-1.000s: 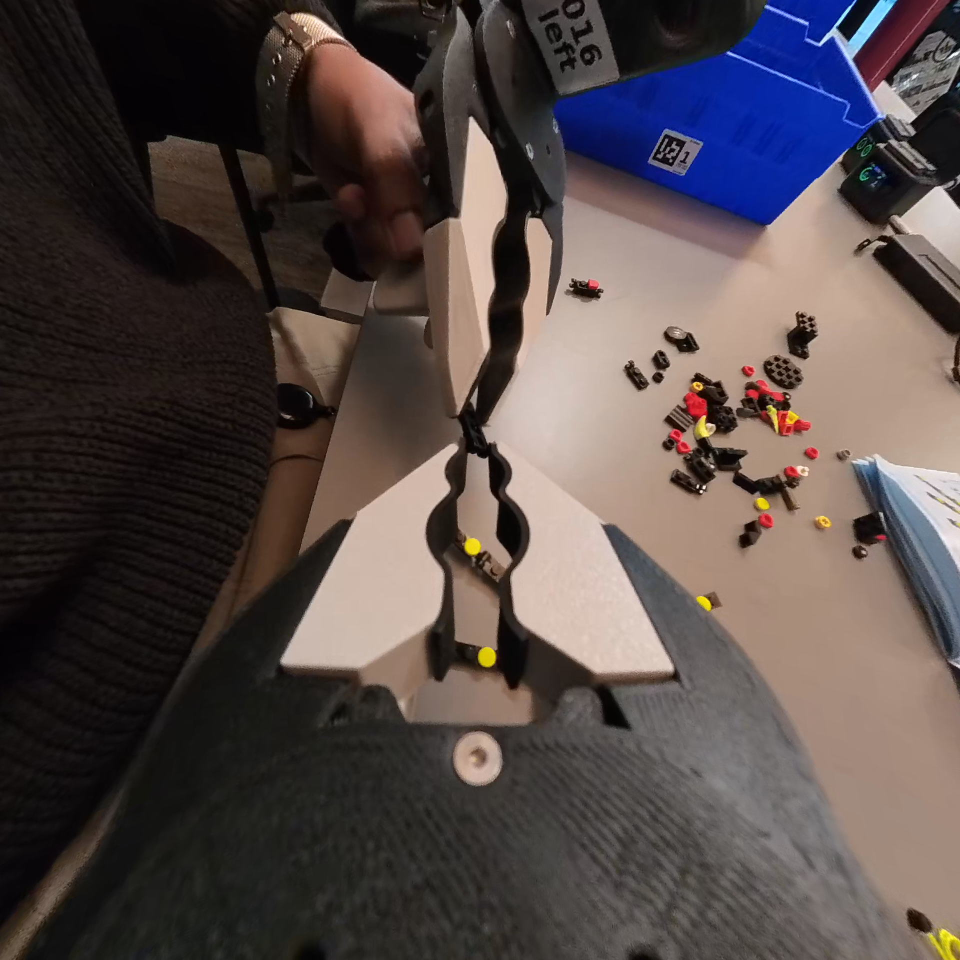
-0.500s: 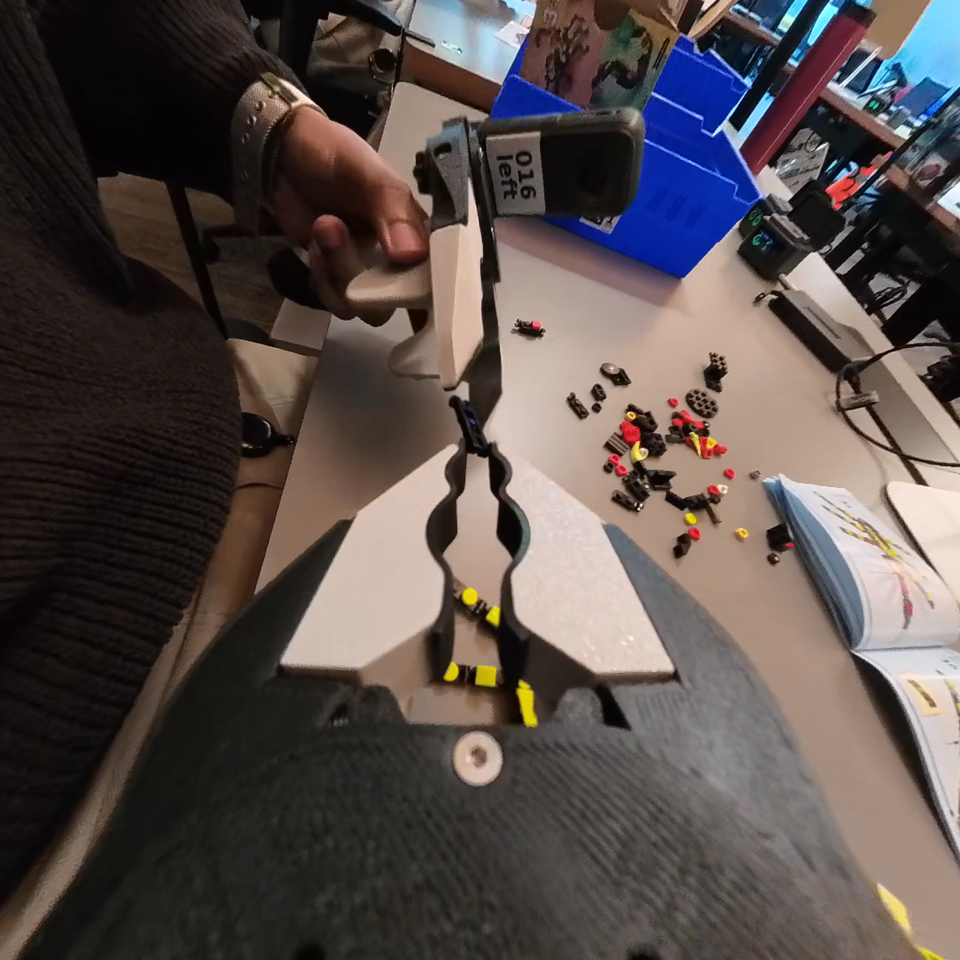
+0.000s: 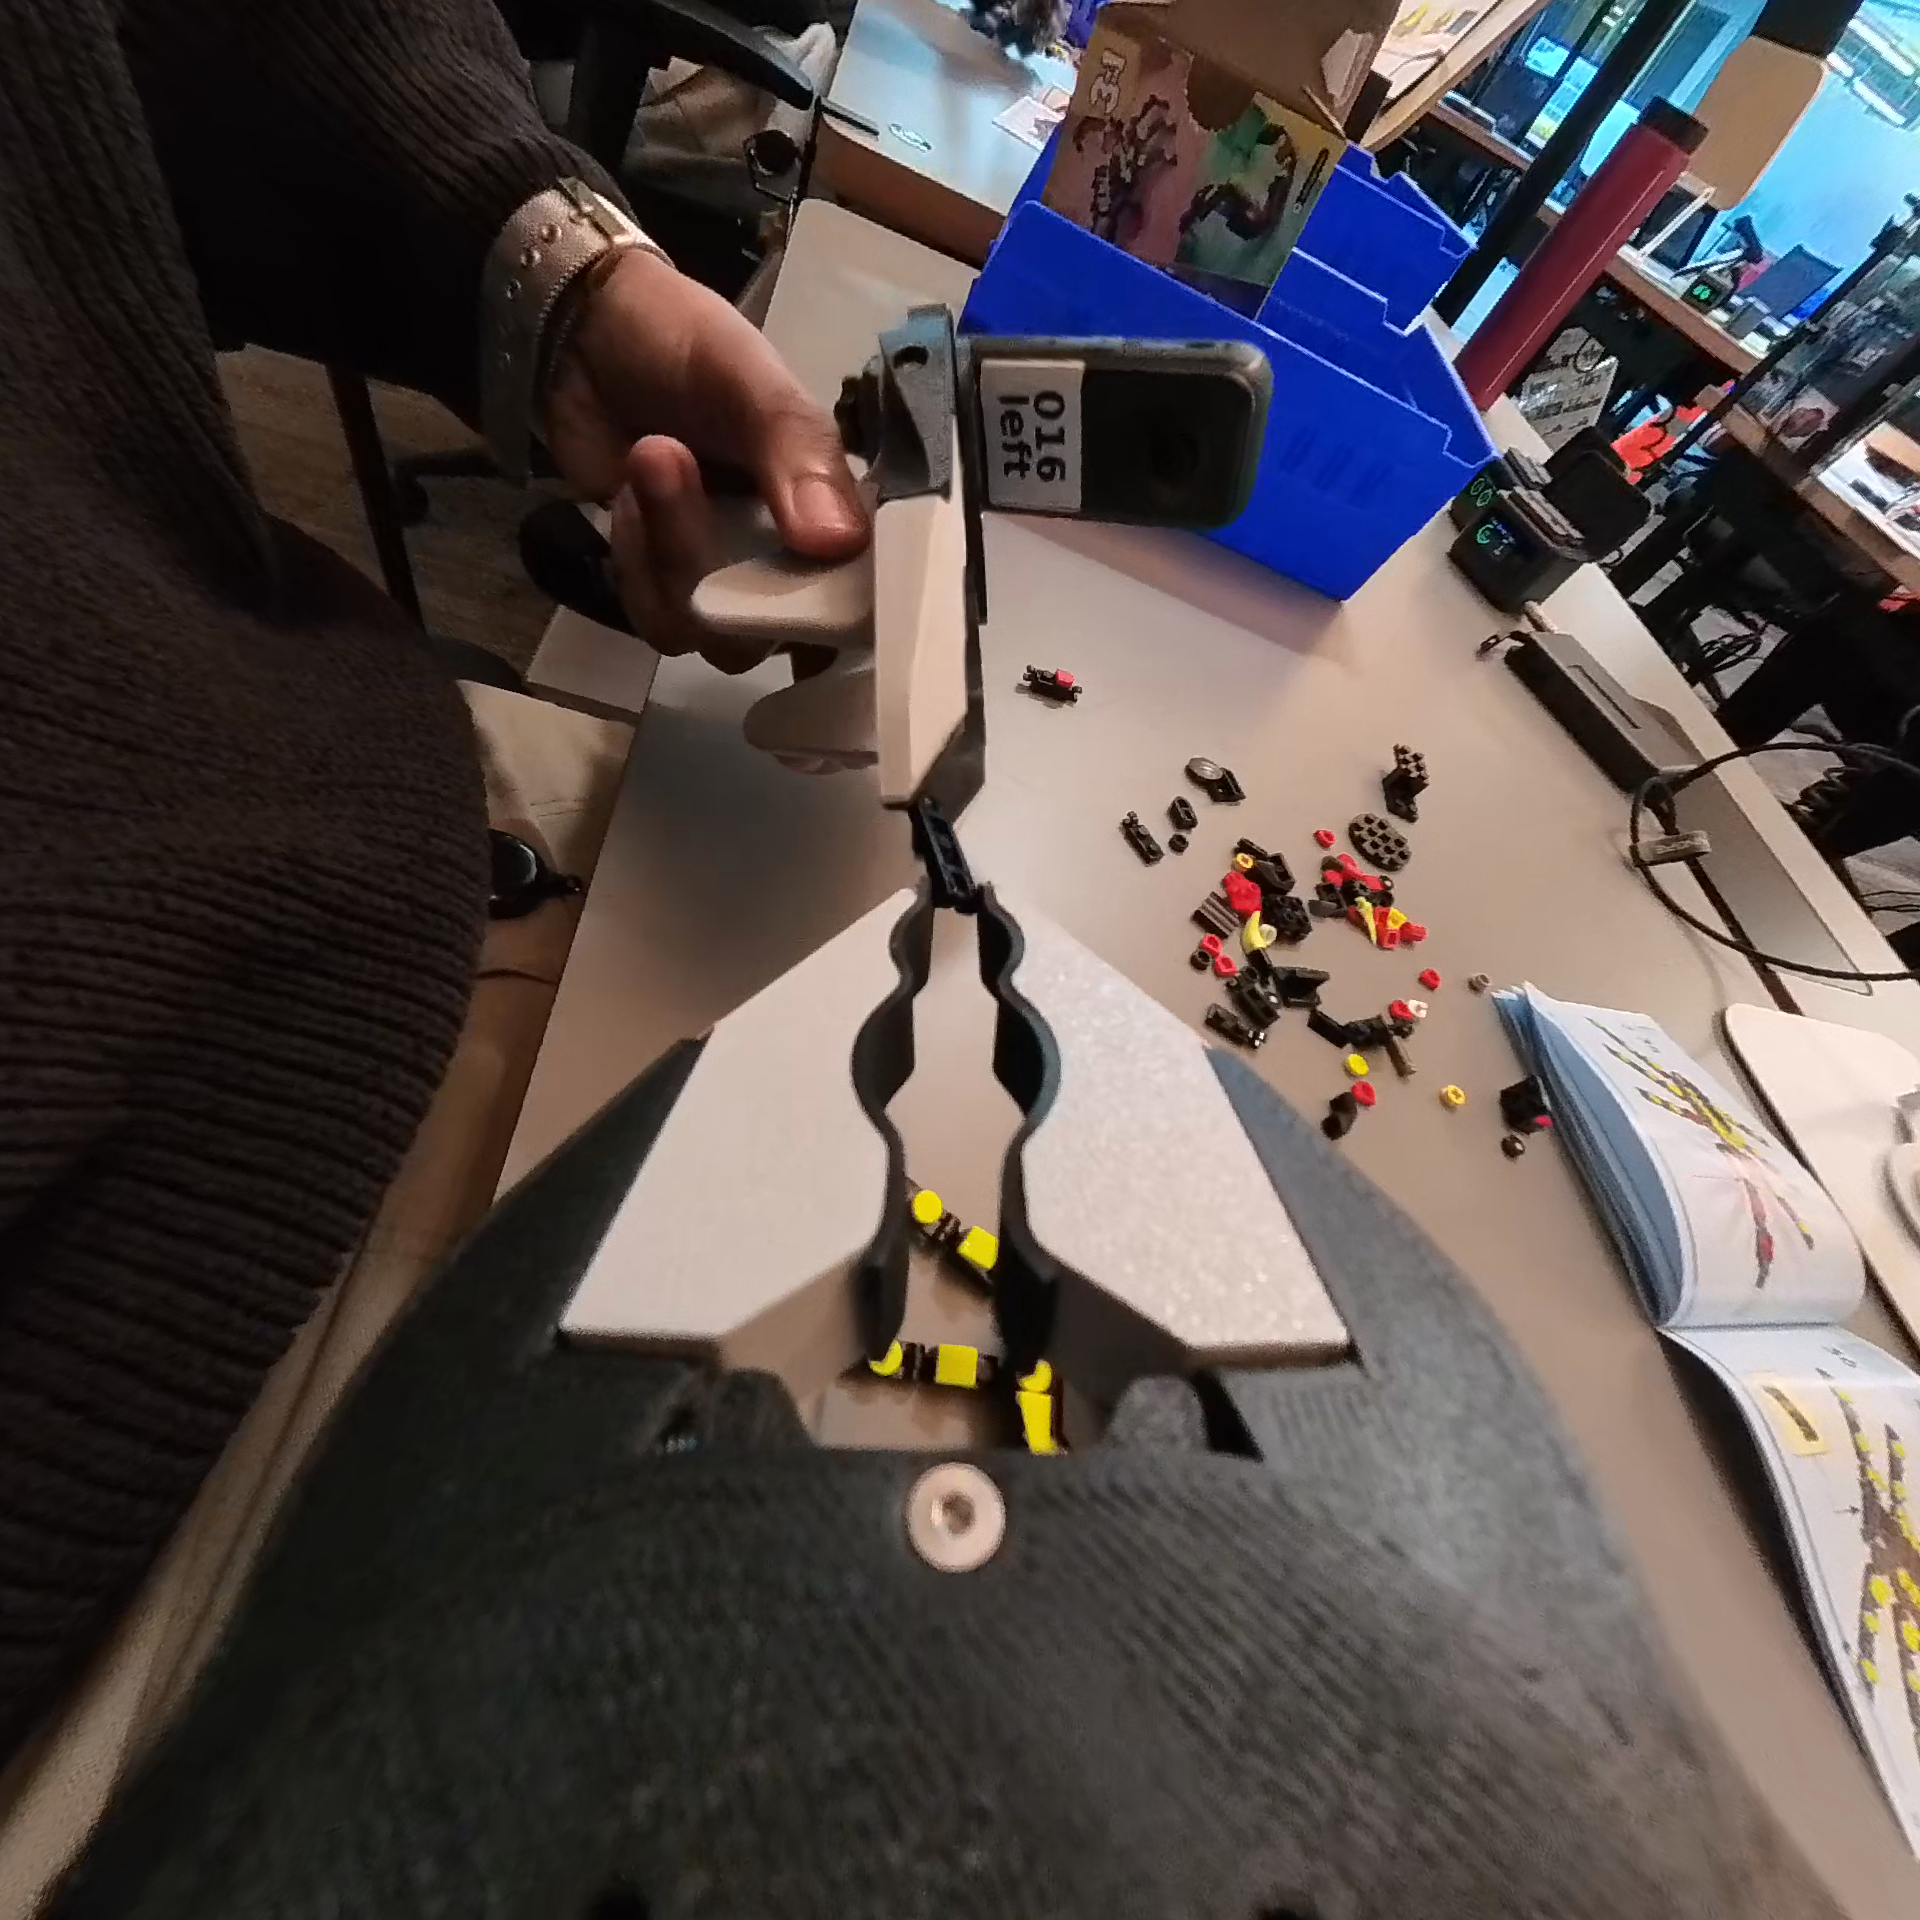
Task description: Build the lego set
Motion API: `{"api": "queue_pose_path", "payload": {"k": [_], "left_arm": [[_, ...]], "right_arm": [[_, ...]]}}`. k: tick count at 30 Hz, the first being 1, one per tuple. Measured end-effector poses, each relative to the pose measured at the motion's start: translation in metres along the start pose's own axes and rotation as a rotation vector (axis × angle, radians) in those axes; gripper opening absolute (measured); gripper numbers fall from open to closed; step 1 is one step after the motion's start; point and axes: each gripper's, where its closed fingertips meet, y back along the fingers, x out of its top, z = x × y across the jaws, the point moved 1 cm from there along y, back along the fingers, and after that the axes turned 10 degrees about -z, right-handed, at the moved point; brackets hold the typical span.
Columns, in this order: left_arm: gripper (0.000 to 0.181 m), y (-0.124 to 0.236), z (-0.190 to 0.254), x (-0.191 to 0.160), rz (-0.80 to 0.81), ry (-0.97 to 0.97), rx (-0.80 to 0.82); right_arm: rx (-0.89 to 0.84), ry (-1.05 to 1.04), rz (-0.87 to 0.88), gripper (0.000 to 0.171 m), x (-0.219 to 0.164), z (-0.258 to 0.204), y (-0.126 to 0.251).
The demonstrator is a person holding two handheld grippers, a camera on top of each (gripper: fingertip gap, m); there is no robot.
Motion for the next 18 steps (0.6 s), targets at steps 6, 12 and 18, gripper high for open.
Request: {"api": "queue_pose_path", "payload": {"k": [6,12,18], "left_arm": [[0.005,0.001,0.0,0.0,-0.001,-0.017,0.012],[0.001,0.007,0.0,0.008,0.046,-0.07,0.053],[0.001,0.016,-0.011,0.016,0.077,-0.215,0.262]], "right_arm": [[0.009,-0.013,-0.006,0.007,-0.001,-0.001,-0.002],[0.037,-0.13,-0.005,0.014,-0.004,0.006,-0.002],[0.024,-0.267,-0.024,0.019,-0.008,0.018,-0.001]]}}
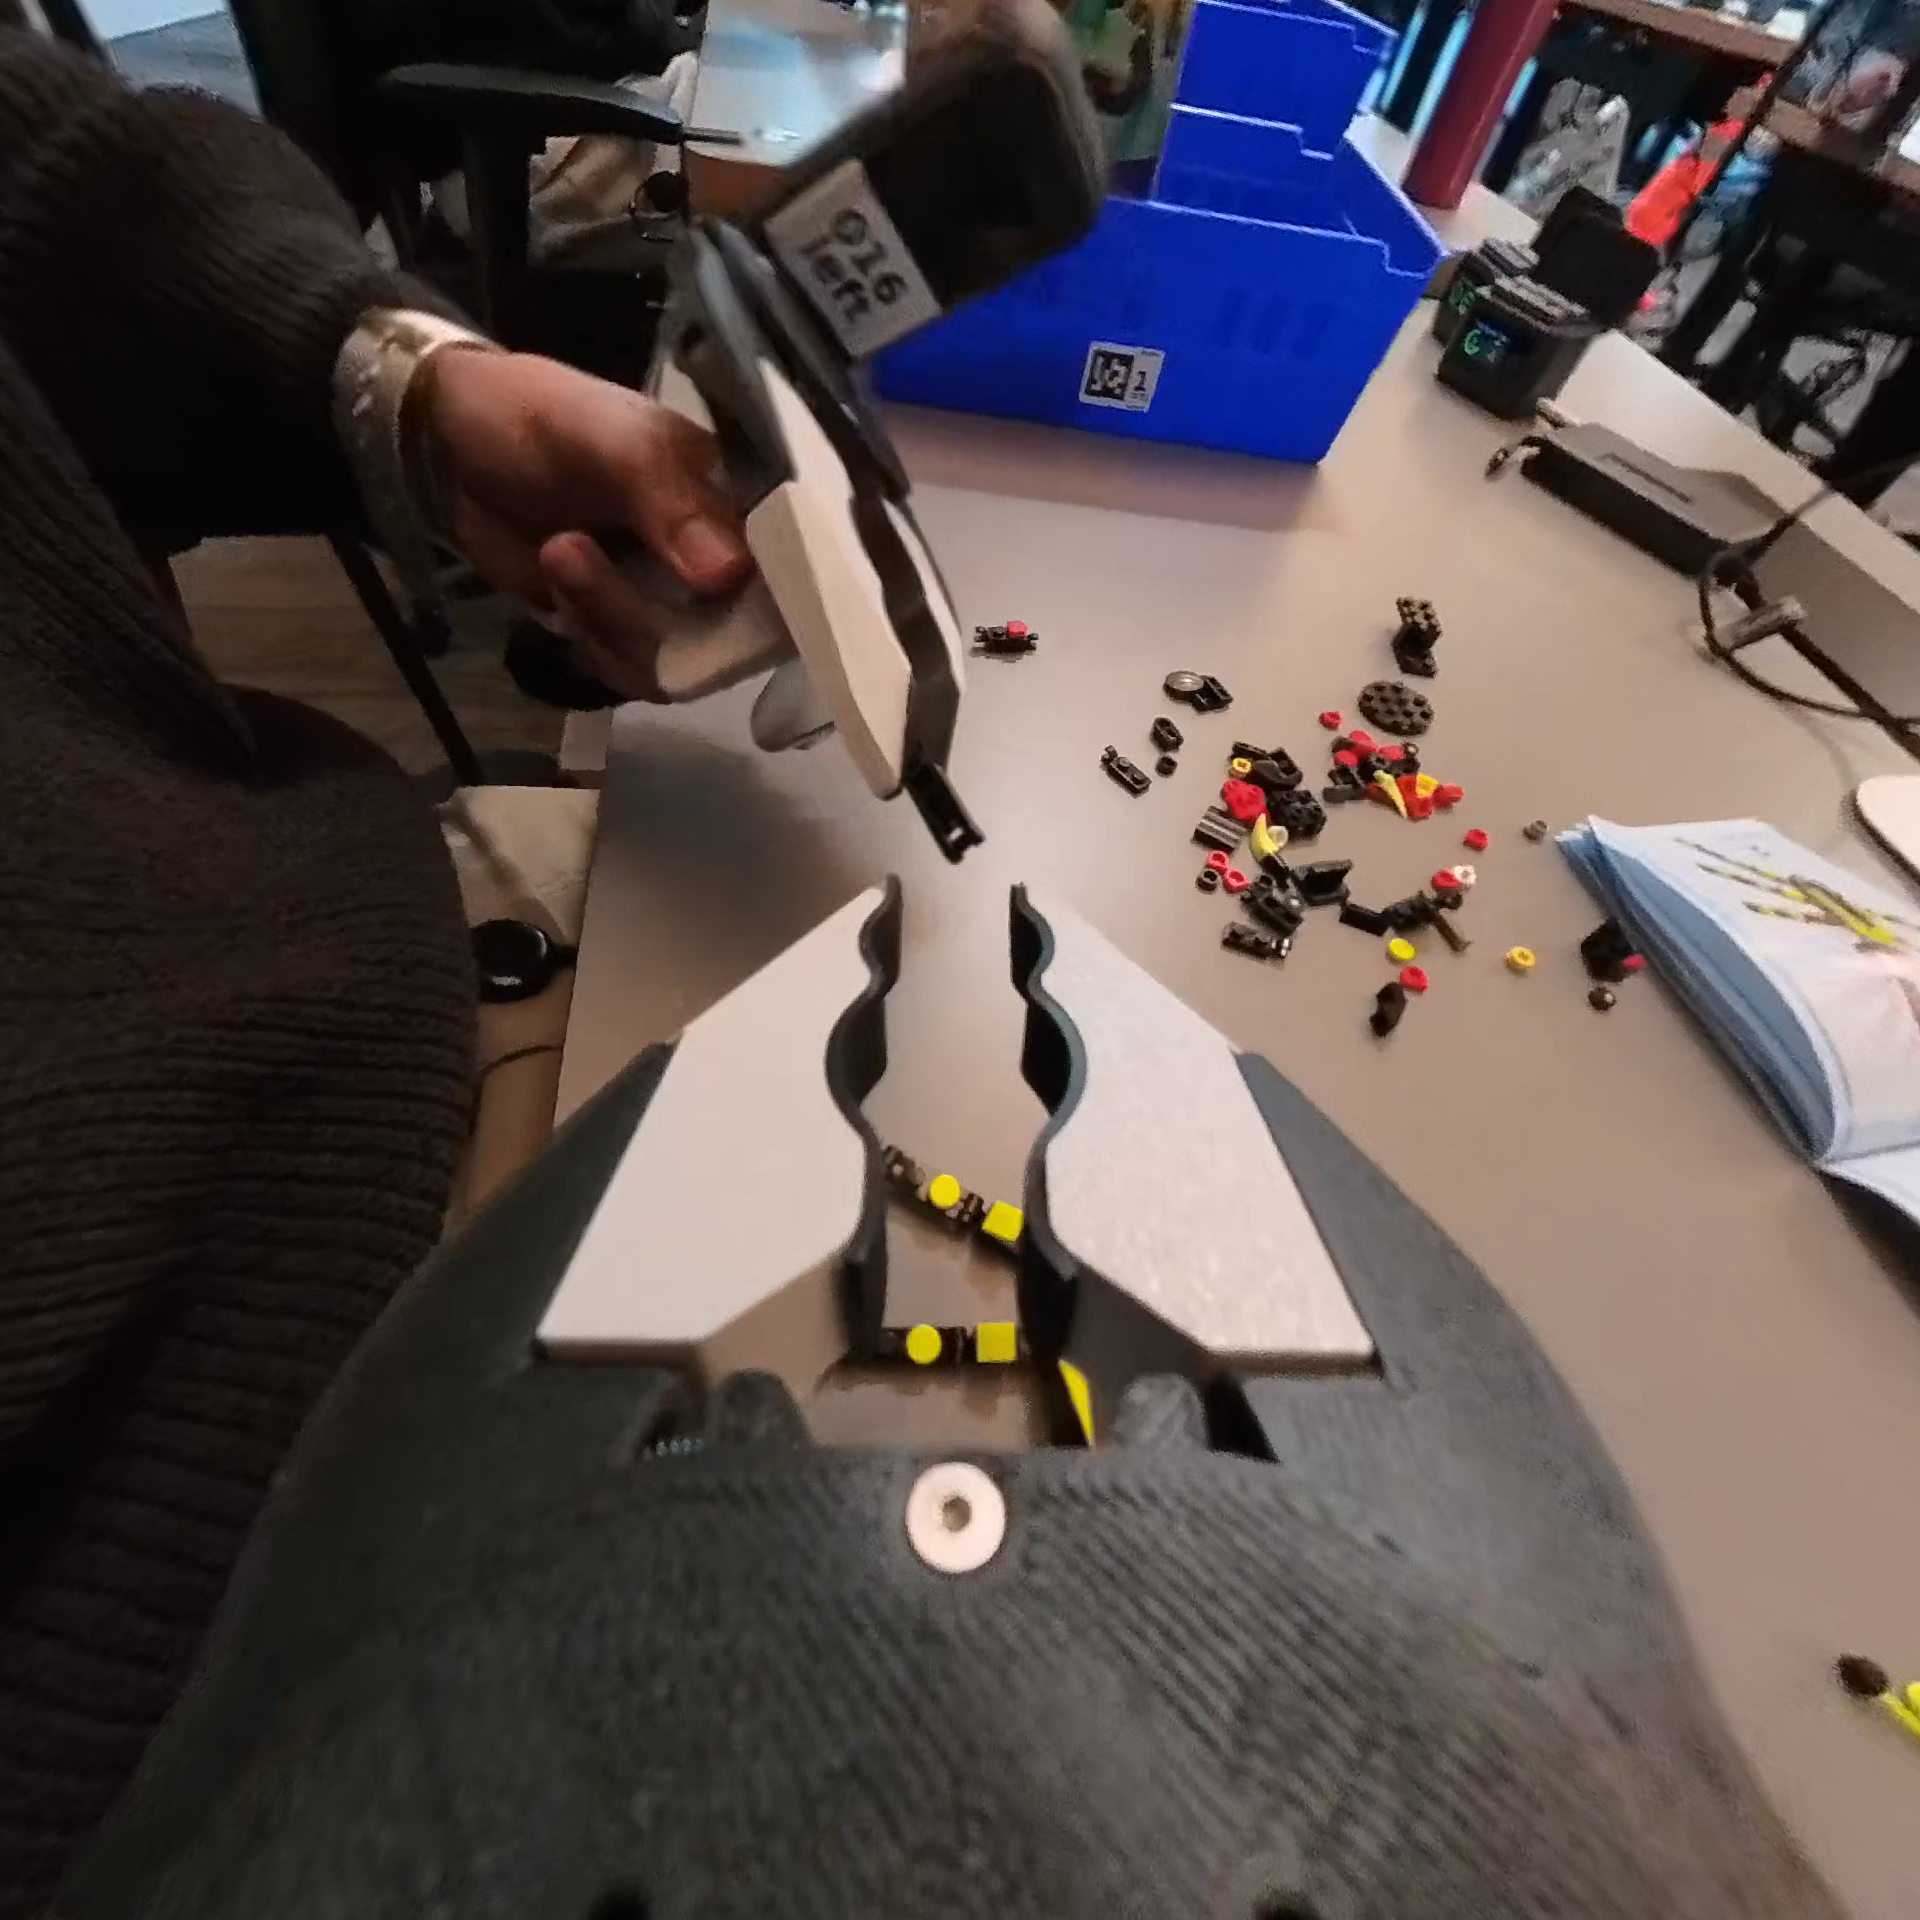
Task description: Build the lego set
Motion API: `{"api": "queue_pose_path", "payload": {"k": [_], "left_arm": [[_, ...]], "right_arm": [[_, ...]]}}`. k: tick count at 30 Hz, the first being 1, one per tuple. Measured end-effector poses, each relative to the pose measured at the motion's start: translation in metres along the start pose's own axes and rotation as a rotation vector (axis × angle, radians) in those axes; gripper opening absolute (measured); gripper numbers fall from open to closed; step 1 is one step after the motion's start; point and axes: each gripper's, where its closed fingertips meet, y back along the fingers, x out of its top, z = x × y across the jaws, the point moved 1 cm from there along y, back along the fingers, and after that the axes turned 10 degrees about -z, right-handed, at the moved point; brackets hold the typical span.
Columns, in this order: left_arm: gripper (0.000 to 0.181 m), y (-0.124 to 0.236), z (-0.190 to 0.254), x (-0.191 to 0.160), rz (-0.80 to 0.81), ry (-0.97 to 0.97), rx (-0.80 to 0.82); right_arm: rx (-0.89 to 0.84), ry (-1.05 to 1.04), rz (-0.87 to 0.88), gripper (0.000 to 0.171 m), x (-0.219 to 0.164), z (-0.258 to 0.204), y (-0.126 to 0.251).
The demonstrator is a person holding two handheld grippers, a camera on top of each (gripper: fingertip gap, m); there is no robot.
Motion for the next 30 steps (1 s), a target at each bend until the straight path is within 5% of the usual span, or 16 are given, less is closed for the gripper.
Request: {"api": "queue_pose_path", "payload": {"k": [6,13,23,30], "left_arm": [[0.001,0.002,-0.012,0.004,-0.024,-0.27,0.307],[0.001,-0.007,-0.01,-0.002,-0.07,-0.333,0.333],[0.015,-0.007,0.003,-0.005,-0.073,-0.279,0.13],[0.028,-0.007,0.008,-0.02,-0.151,0.052,-0.162]], "right_arm": [[0.01,-0.219,-0.064,0.013,-0.008,0.008,-0.012],[0.035,-0.253,-0.036,0.009,-0.004,0.005,-0.014],[0.167,-0.13,0.054,0.003,-0.004,-0.003,-0.001],[0.245,0.093,-0.006,0.003,-0.017,-0.029,0.001]]}}
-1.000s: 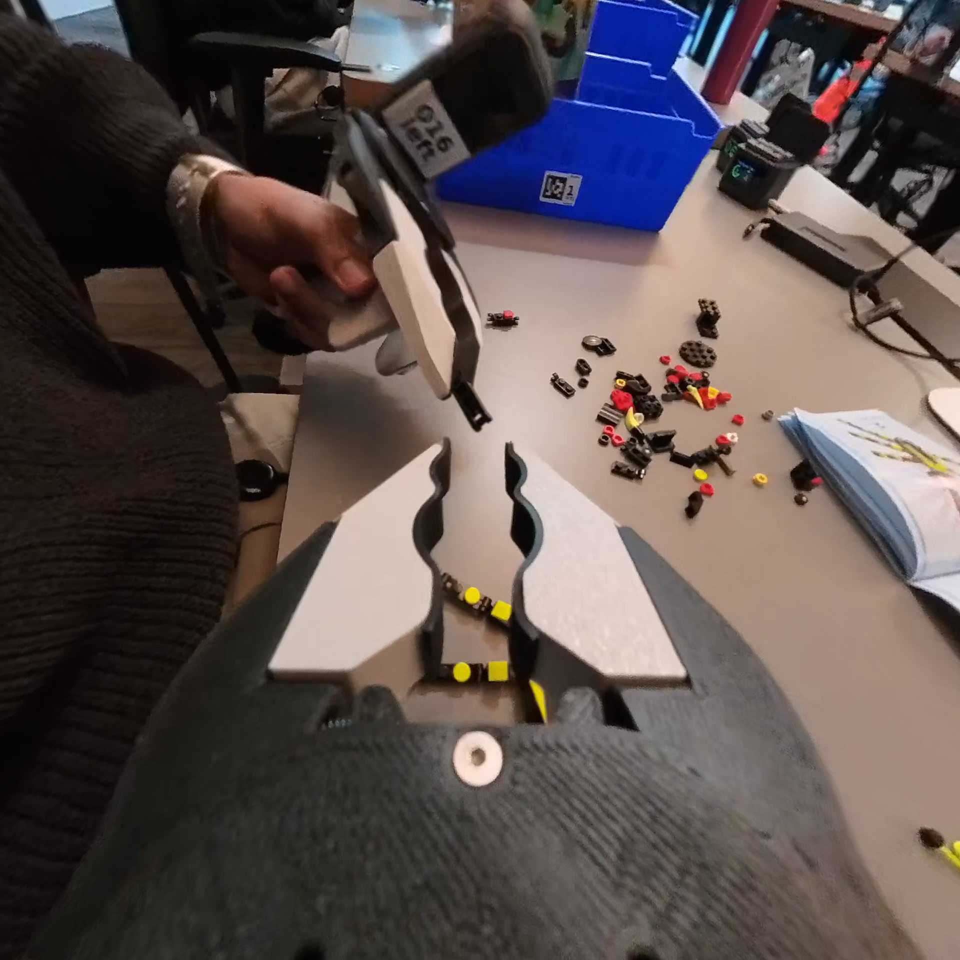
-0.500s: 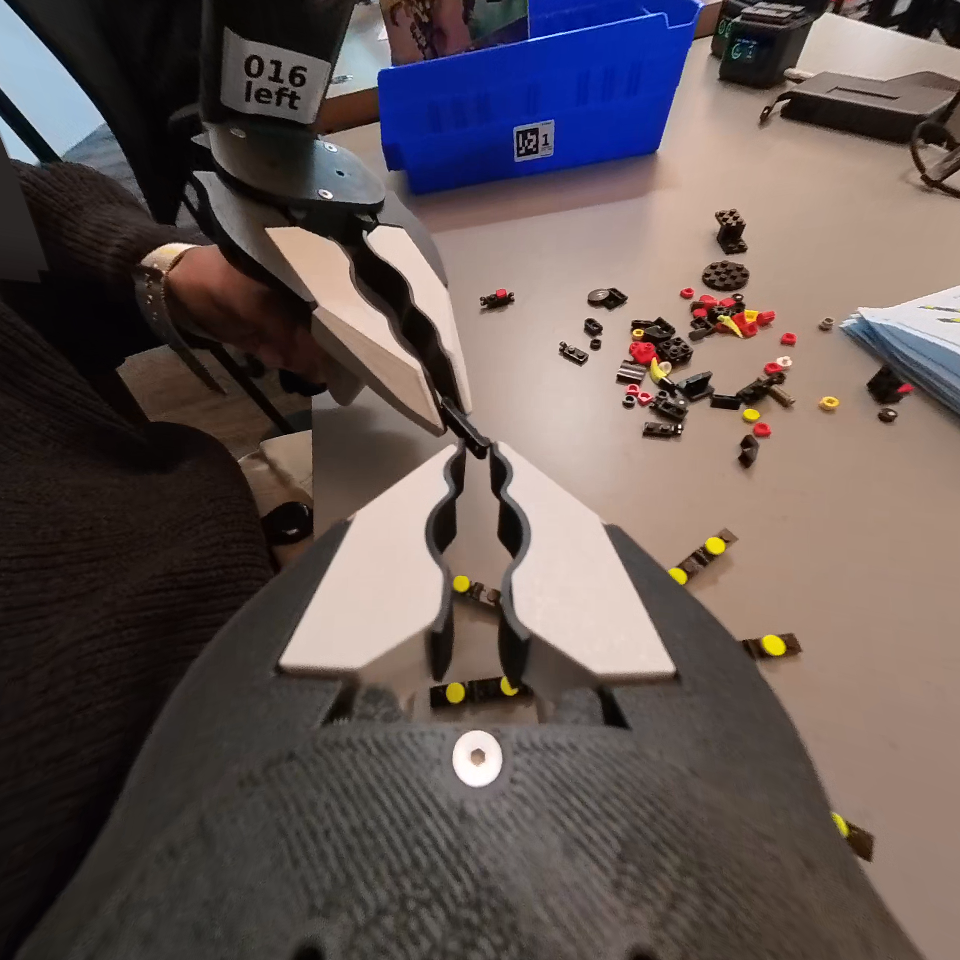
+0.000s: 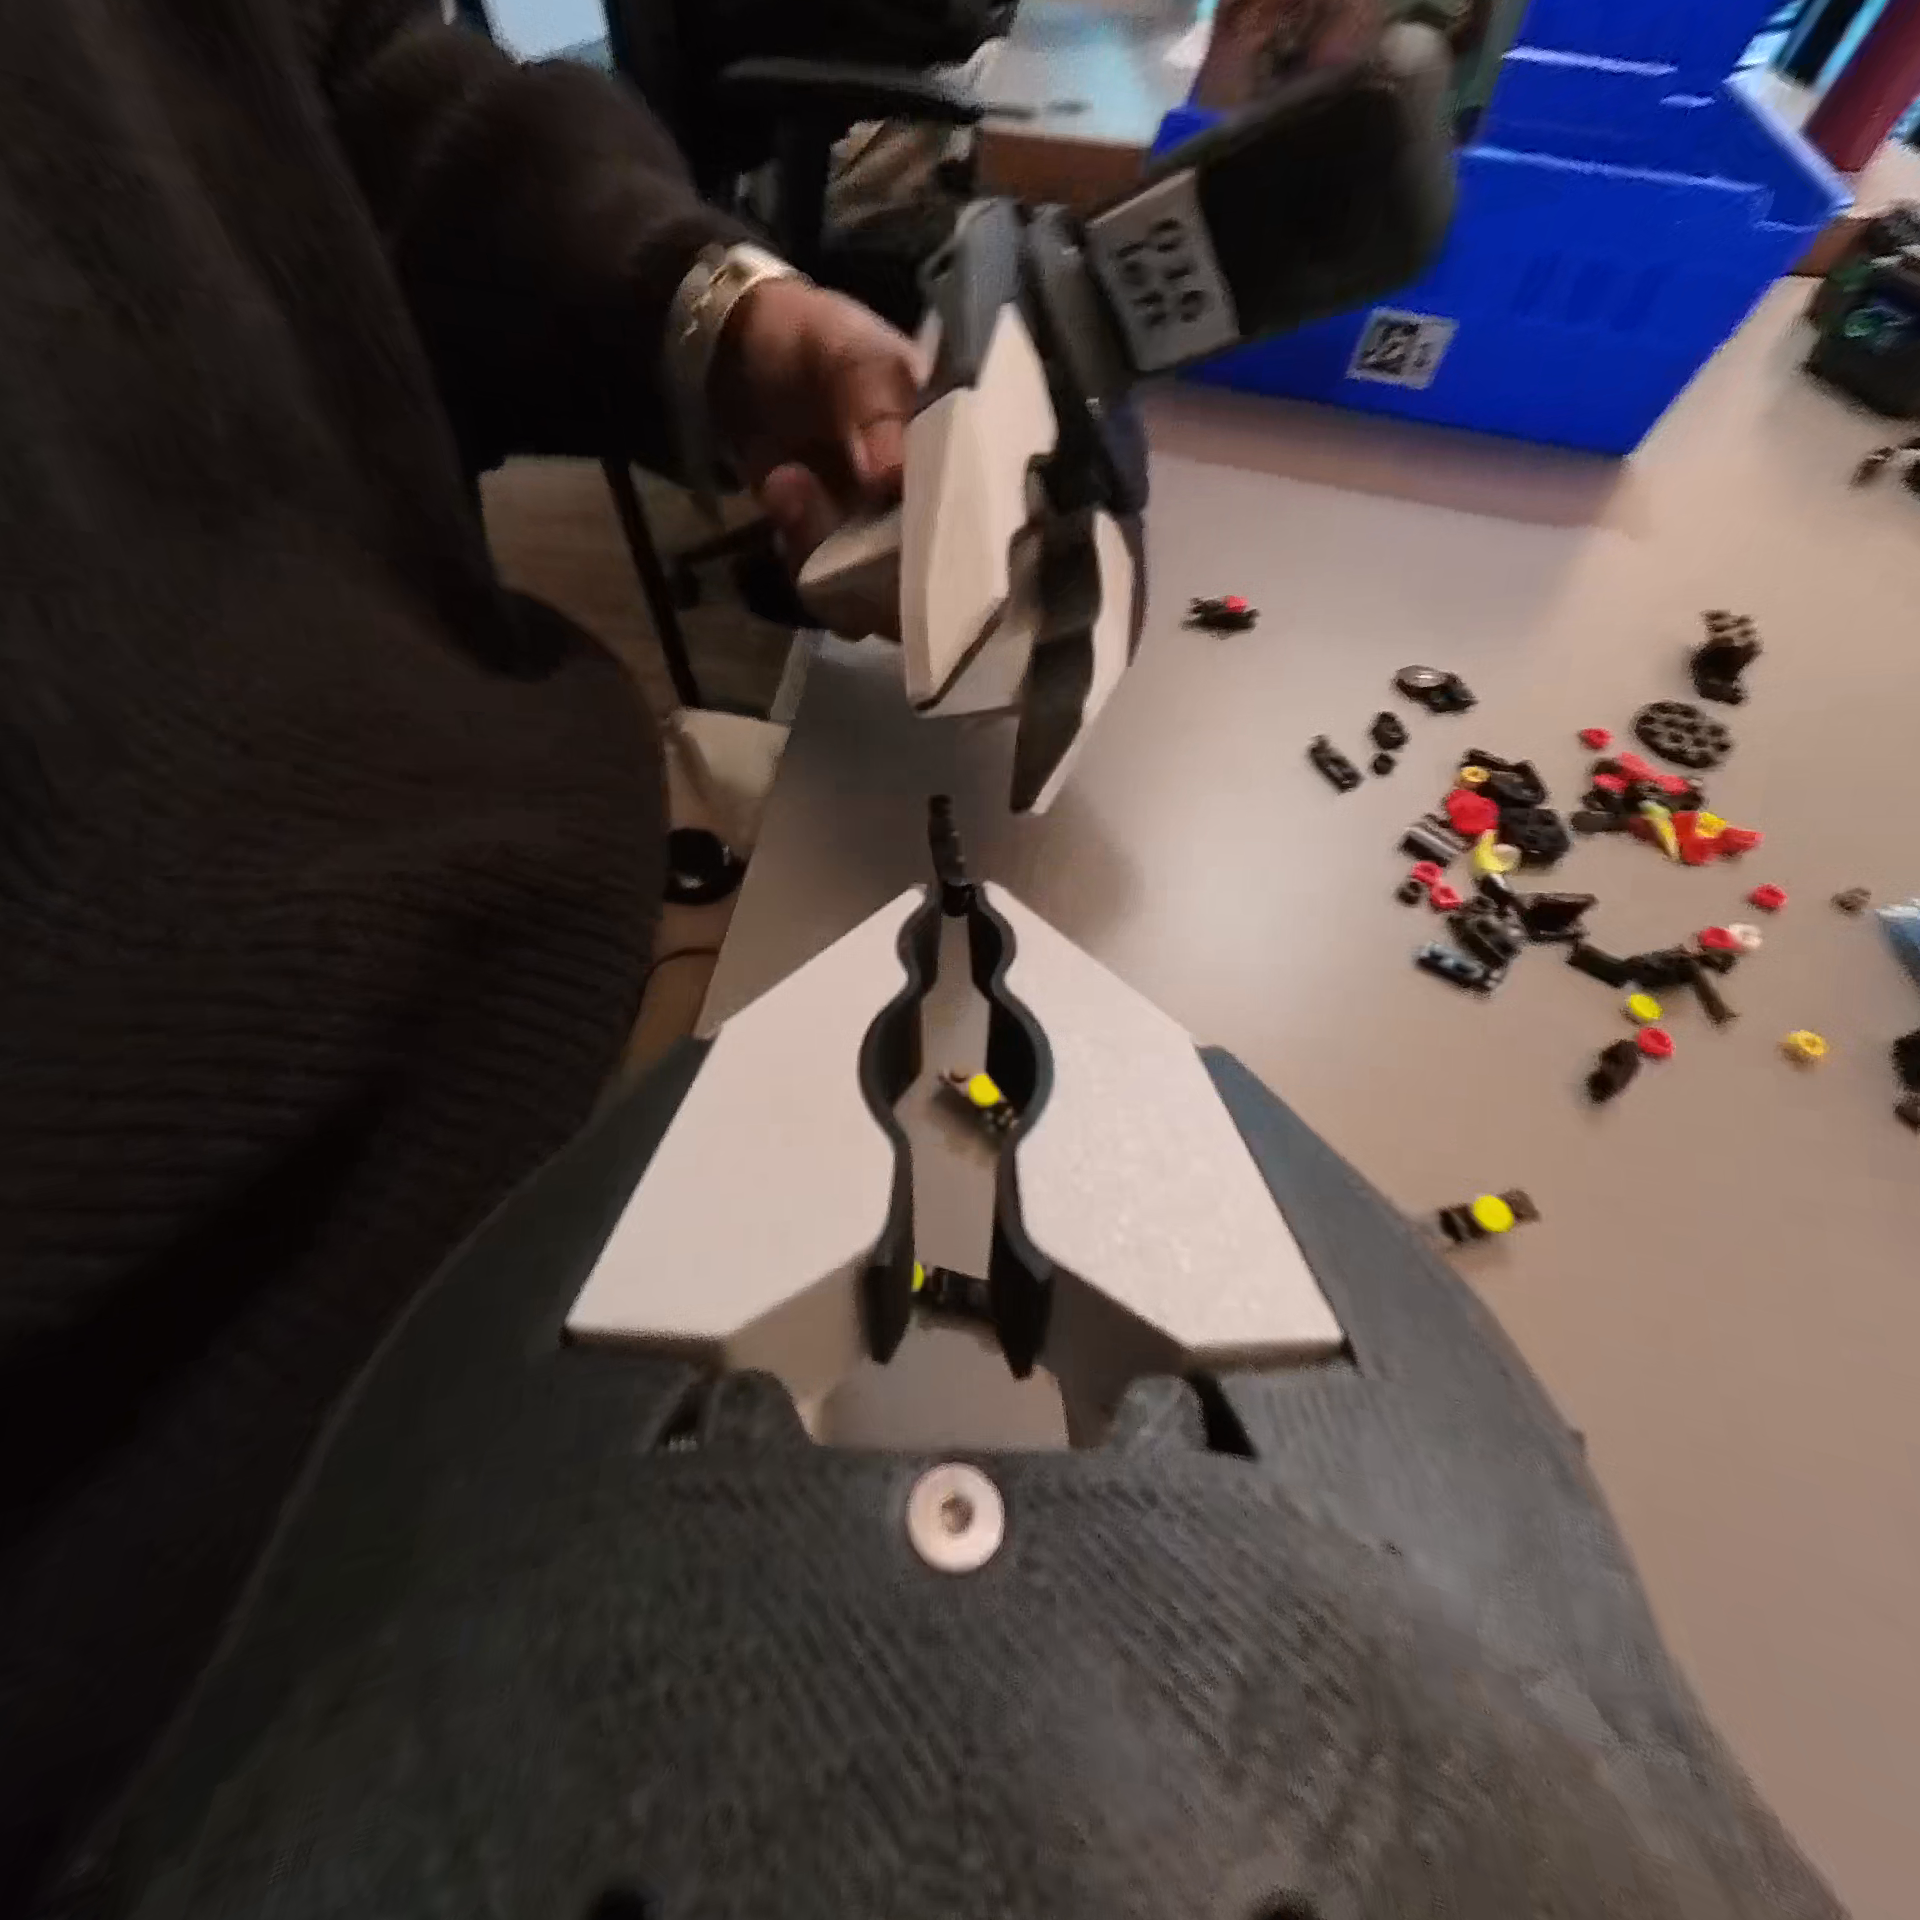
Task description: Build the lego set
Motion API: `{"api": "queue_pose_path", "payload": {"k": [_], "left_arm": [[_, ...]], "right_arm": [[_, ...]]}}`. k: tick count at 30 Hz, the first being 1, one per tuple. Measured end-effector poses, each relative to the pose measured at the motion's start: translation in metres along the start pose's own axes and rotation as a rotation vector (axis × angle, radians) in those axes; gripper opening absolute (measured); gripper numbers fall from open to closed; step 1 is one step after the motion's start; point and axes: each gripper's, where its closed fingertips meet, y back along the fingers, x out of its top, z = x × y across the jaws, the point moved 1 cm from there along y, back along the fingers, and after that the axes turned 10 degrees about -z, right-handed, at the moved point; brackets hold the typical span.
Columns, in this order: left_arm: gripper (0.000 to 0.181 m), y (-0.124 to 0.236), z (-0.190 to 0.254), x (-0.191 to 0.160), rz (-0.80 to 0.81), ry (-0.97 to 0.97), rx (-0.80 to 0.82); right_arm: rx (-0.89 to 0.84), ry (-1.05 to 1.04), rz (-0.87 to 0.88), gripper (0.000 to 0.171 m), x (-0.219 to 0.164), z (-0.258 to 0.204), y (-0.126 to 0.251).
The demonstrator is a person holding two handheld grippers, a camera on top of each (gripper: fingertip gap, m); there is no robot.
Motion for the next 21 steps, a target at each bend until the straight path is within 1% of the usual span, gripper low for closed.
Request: {"api": "queue_pose_path", "payload": {"k": [2,4,6,8,11,14,16,17,19,21], "left_arm": [[0.023,-0.007,-0.001,-0.012,-0.077,0.034,-0.021],[0.021,-0.015,-0.004,-0.025,-0.164,0.031,0.005],[0.018,-0.022,0.0,-0.033,-0.215,0.024,-0.011],[0.005,-0.025,0.004,-0.036,-0.228,0.02,-0.039],[0.004,-0.024,0.009,-0.034,-0.214,0.036,-0.079],[0.004,-0.022,0.008,-0.028,-0.176,0.064,-0.091],[0.004,-0.018,0.007,-0.017,-0.095,0.112,-0.109],[0.004,-0.014,0.005,-0.008,-0.028,0.148,-0.125],[0.004,-0.005,0.003,0.009,0.105,0.224,-0.169],[0.004,0.002,-0.002,0.017,0.193,0.278,-0.188]], "right_arm": [[0.012,0.056,-0.034,0.003,-0.003,-0.009,-0.006],[0.05,0.093,-0.037,0.003,-0.002,-0.019,-0.009],[0.081,0.114,-0.028,0.003,0.0,-0.026,-0.009],[0.08,0.129,-0.016,0.003,0.002,-0.027,-0.008],[0.07,0.122,0.017,0.003,0.007,-0.025,-0.006],[-0.03,0.08,0.05,0.007,0.014,-0.009,-0.005],[-0.125,0.054,0.066,0.025,0.017,0.007,-0.003],[-0.166,0.049,0.065,0.037,0.018,0.013,-0.001],[-0.232,0.062,0.058,0.056,0.018,0.021,0.0],[-0.291,0.108,0.063,0.059,0.021,0.022,0.001]]}}
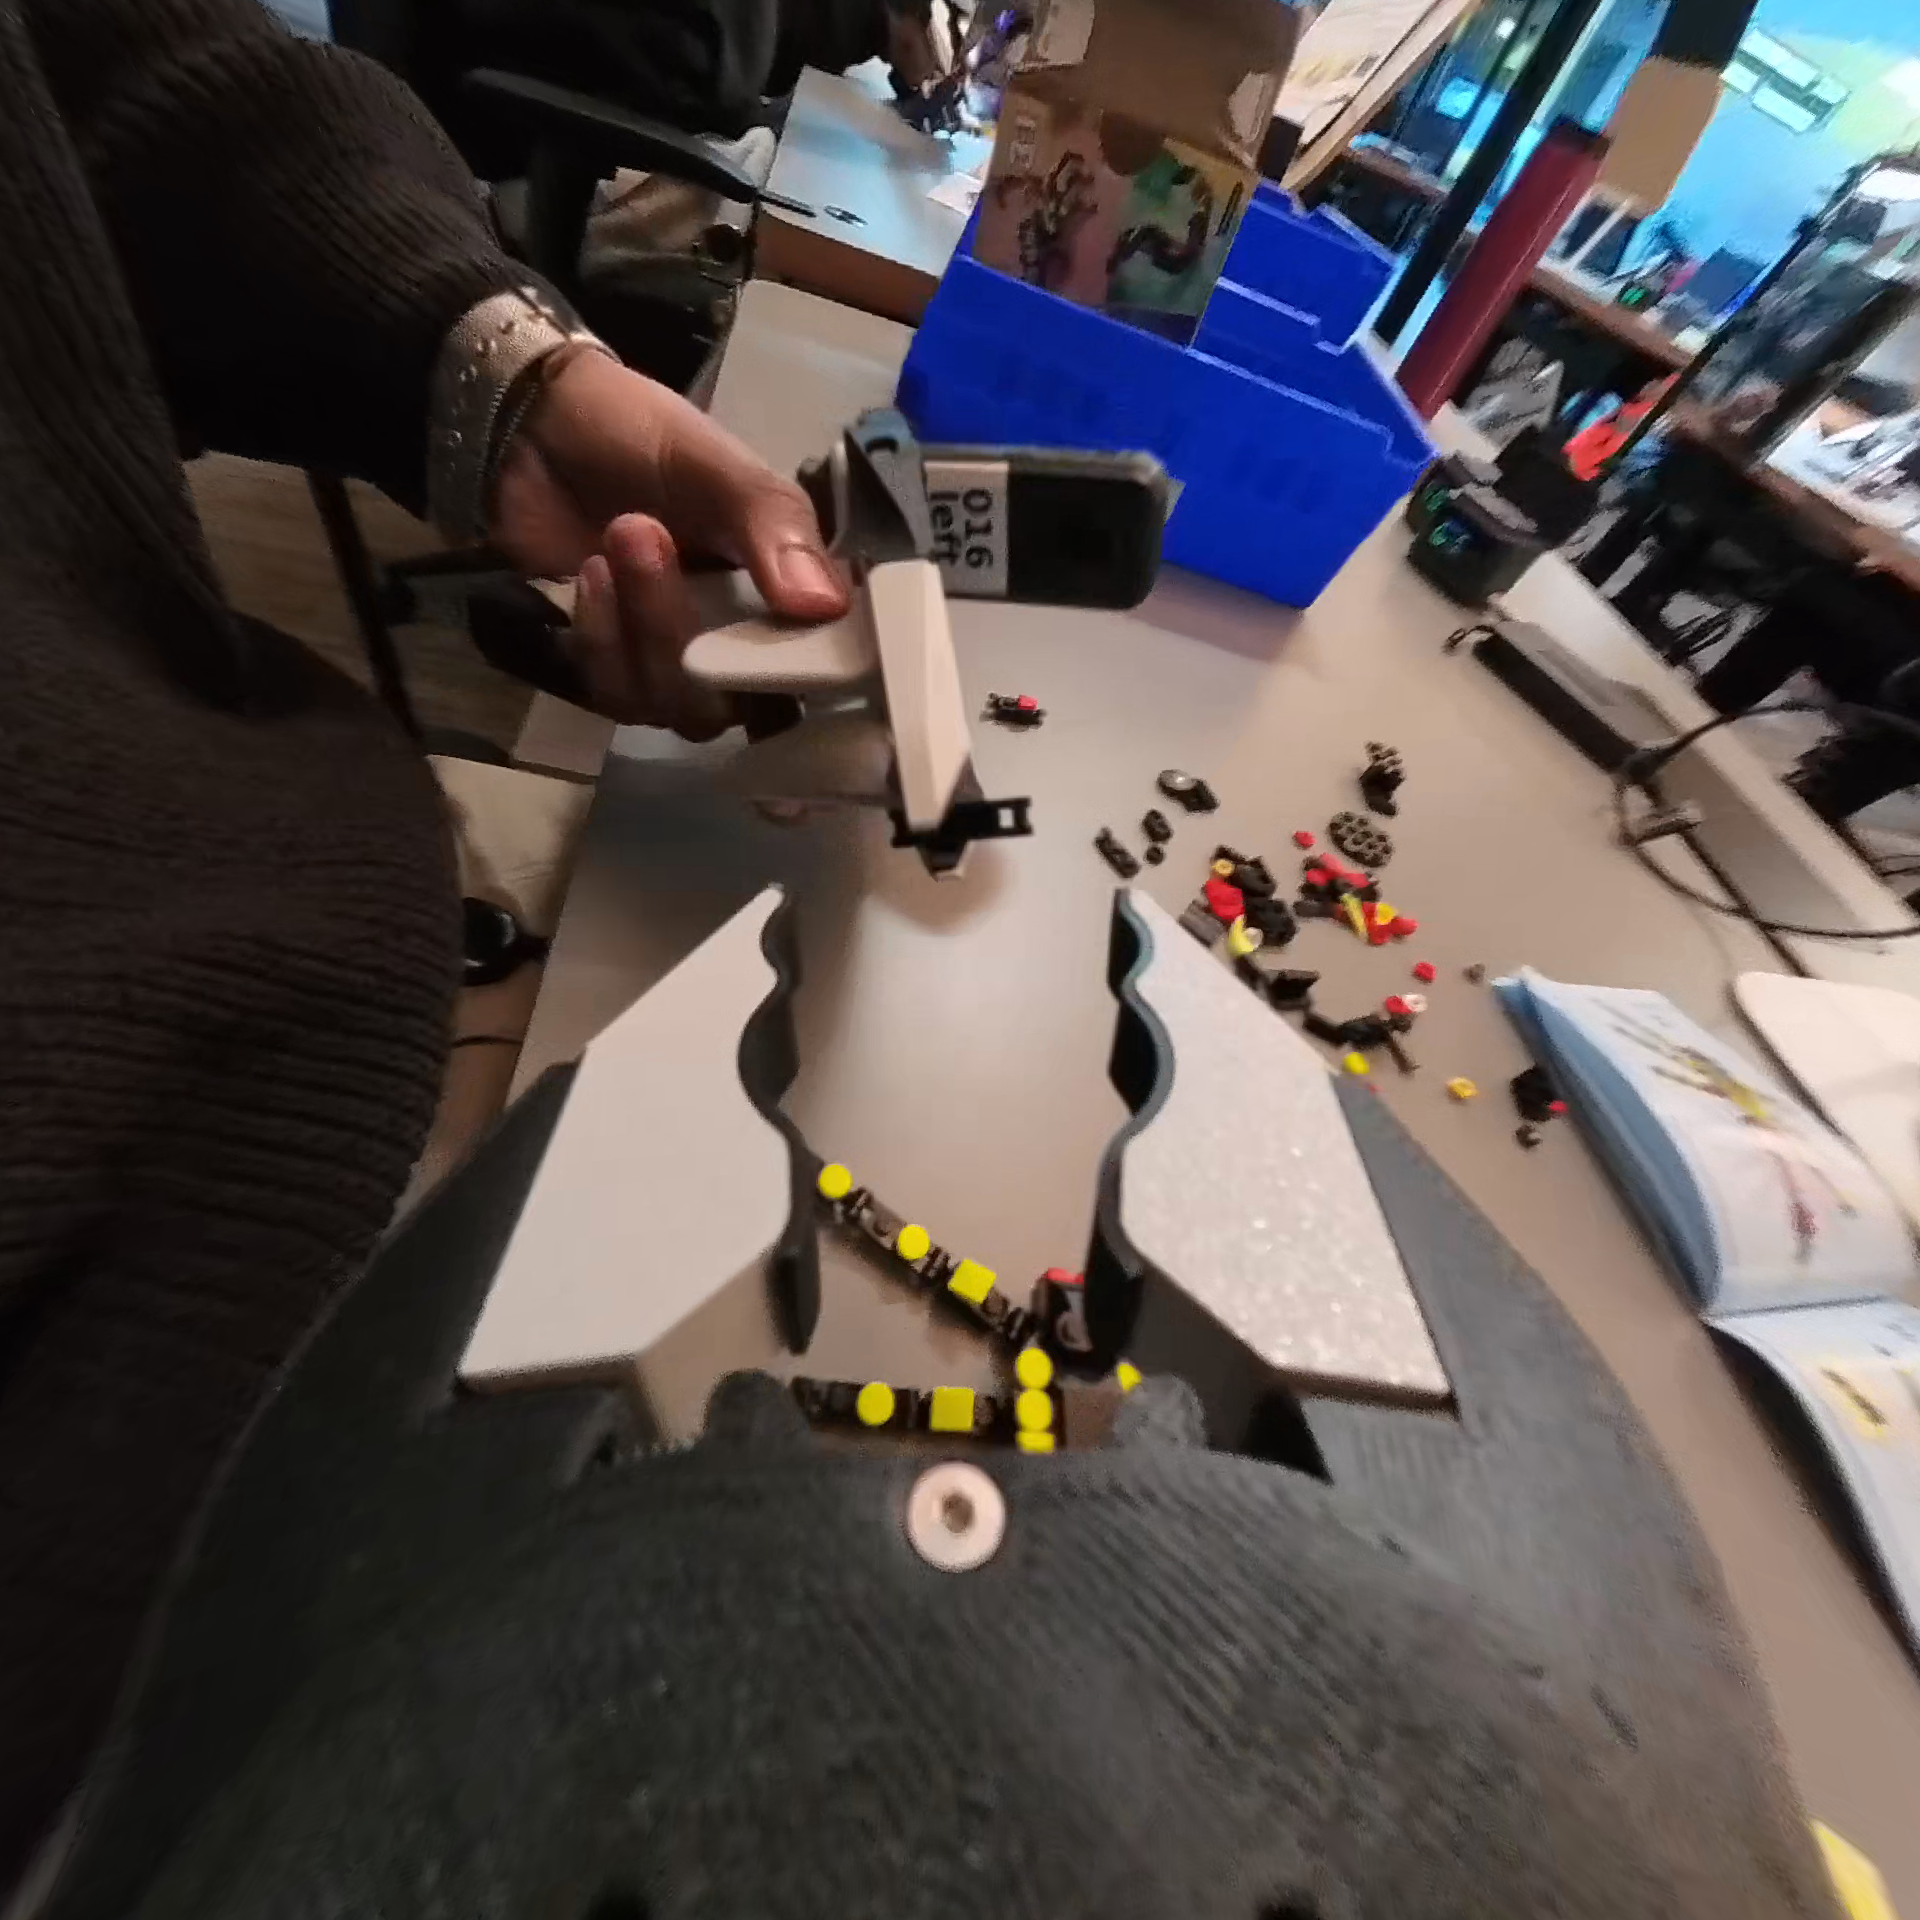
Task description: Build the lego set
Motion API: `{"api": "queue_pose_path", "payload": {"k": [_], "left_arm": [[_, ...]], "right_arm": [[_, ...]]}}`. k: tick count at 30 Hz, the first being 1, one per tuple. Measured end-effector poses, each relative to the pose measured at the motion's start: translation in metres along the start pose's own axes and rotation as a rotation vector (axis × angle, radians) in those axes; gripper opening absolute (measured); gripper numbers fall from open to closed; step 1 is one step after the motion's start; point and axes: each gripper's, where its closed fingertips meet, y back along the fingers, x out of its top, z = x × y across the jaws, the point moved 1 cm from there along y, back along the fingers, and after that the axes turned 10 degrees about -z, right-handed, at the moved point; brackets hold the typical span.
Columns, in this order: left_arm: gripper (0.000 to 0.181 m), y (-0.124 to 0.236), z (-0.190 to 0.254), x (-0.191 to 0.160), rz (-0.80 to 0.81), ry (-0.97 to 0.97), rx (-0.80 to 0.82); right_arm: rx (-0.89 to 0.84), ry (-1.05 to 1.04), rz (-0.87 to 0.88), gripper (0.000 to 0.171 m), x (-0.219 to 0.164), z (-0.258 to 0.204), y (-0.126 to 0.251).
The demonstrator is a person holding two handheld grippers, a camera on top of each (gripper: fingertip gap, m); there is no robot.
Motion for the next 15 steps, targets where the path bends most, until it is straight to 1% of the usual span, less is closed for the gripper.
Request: {"api": "queue_pose_path", "payload": {"k": [2,4,7,12,14,15], "left_arm": [[0.004,0.002,-0.001,0.003,0.038,0.031,-0.017],[0.005,-0.001,-0.003,-0.001,0.009,0.031,-0.004],[0.005,-0.006,-0.006,-0.009,-0.042,-0.003,0.05],[0.004,-0.011,-0.007,-0.014,-0.062,-0.004,0.065],[0.004,-0.012,-0.009,-0.015,-0.066,-0.002,0.071],[0.004,-0.012,-0.009,-0.015,-0.071,-0.001,0.07]], "right_arm": [[-0.049,0.045,0.015,0.057,0.005,0.0,-0.001],[-0.034,0.063,0.0,0.054,0.005,-0.005,-0.005],[0.009,0.036,-0.04,0.058,-0.002,-0.01,-0.011],[0.015,0.053,-0.046,0.04,-0.002,-0.012,-0.012],[0.015,0.06,-0.05,0.029,-0.003,-0.013,-0.012],[0.016,0.067,-0.048,0.028,-0.003,-0.013,-0.012]]}}
